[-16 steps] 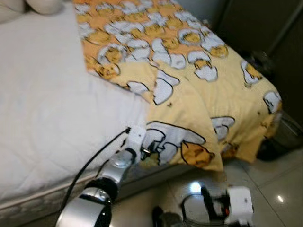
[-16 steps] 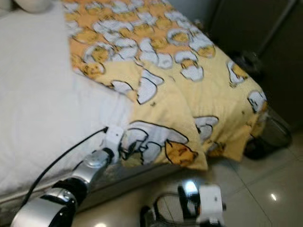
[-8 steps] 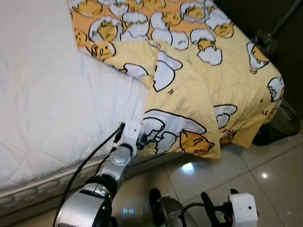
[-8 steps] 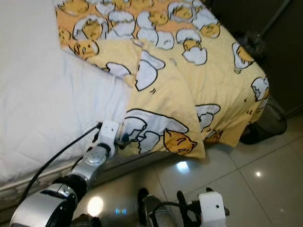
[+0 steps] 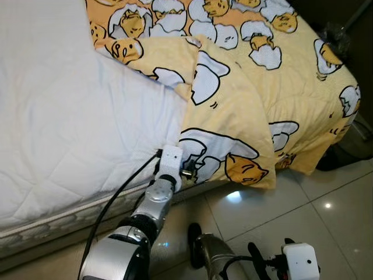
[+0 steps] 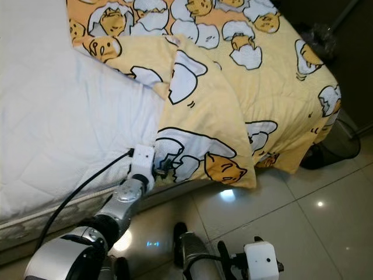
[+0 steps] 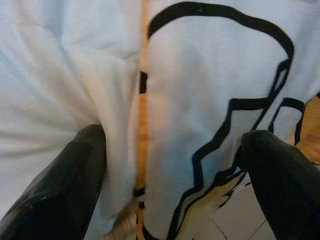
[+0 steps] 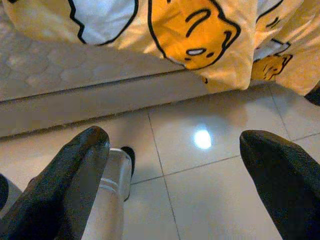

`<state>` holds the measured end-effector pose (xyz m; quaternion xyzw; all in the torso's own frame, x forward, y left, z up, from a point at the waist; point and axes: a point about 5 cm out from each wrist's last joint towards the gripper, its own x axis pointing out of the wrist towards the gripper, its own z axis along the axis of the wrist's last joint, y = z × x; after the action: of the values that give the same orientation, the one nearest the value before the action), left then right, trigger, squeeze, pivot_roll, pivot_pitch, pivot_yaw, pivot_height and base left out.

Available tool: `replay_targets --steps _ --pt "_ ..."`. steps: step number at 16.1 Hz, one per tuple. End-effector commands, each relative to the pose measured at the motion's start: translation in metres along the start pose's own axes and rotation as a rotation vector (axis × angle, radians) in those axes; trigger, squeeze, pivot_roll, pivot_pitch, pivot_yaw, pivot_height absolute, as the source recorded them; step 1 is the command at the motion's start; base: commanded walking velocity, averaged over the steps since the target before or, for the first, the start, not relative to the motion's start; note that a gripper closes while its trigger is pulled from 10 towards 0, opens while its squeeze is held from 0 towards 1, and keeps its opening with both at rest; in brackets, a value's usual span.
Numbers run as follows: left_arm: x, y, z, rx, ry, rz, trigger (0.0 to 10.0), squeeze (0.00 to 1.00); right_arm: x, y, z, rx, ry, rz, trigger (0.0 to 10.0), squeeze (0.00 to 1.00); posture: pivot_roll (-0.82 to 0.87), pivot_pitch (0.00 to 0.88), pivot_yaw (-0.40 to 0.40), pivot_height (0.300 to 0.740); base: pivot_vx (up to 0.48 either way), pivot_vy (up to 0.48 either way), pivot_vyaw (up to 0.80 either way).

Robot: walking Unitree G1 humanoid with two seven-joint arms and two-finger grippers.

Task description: Clean up the room

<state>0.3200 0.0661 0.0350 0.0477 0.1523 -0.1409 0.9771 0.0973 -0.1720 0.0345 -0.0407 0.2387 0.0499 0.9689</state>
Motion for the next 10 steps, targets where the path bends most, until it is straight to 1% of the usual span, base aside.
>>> replay_targets --steps 1,2,3,4,5,6,7,8,9,10 --pt "-0.001 -0.023 -0.001 0.032 0.006 -0.098 10.0 0.00 -0.007 -0.004 -0.003 -0.014 0.028 -0.014 10.0 0.00 -0.23 0.334 -0.087 0.740 0.000 0.000 0.00" --pt "-0.001 -0.027 -0.001 0.097 -0.012 -0.102 10.0 0.00 -0.007 -0.004 -0.004 -0.014 0.032 -0.016 10.0 0.00 -0.23 0.334 -0.087 0.740 0.000 0.000 0.00" --pt "-0.002 -0.020 -0.001 0.253 -0.036 0.006 10.0 0.00 -0.007 -0.004 -0.005 -0.015 0.037 -0.016 10.0 0.00 -0.23 0.335 -0.085 0.740 0.000 0.000 0.00" --pt "-0.003 -0.016 -0.002 0.299 -0.040 0.050 10.0 0.00 -0.007 -0.004 -0.005 -0.015 0.038 -0.016 10.0 0.00 -0.23 0.335 -0.085 0.740 0.000 0.000 0.00" --pt "-0.004 -0.009 -0.004 0.379 -0.044 0.123 10.0 0.00 -0.006 -0.004 -0.005 -0.016 0.039 -0.015 10.0 0.00 -0.22 0.332 -0.083 0.740 0.000 0.000 0.00" --pt "-0.007 -0.002 -0.009 0.406 -0.037 0.189 10.0 0.00 -0.005 -0.003 -0.005 -0.017 0.040 -0.012 10.0 0.00 -0.22 0.333 -0.083 0.740 0.000 0.000 0.00" --pt "-0.009 0.000 -0.012 0.400 -0.035 0.211 10.0 0.00 -0.004 -0.003 -0.005 -0.018 0.040 -0.011 10.0 0.00 -0.22 0.333 -0.083 0.740 0.000 0.000 0.00" --pt "-0.010 -0.005 -0.012 0.365 -0.045 0.193 10.0 0.00 -0.004 -0.003 -0.006 -0.018 0.043 -0.009 10.0 0.00 -0.21 0.335 -0.085 0.740 0.000 0.000 0.00" --pt "-0.009 -0.007 -0.009 0.371 -0.071 0.205 10.0 0.00 -0.003 -0.003 -0.007 -0.020 0.046 -0.008 10.0 0.00 -0.21 0.334 -0.085 0.740 0.000 0.000 0.00" --pt "-0.009 -0.005 -0.004 0.385 -0.104 0.242 10.0 0.00 -0.003 -0.003 -0.008 -0.022 0.048 -0.007 10.0 0.00 -0.21 0.332 -0.086 0.740 0.000 0.000 0.00"
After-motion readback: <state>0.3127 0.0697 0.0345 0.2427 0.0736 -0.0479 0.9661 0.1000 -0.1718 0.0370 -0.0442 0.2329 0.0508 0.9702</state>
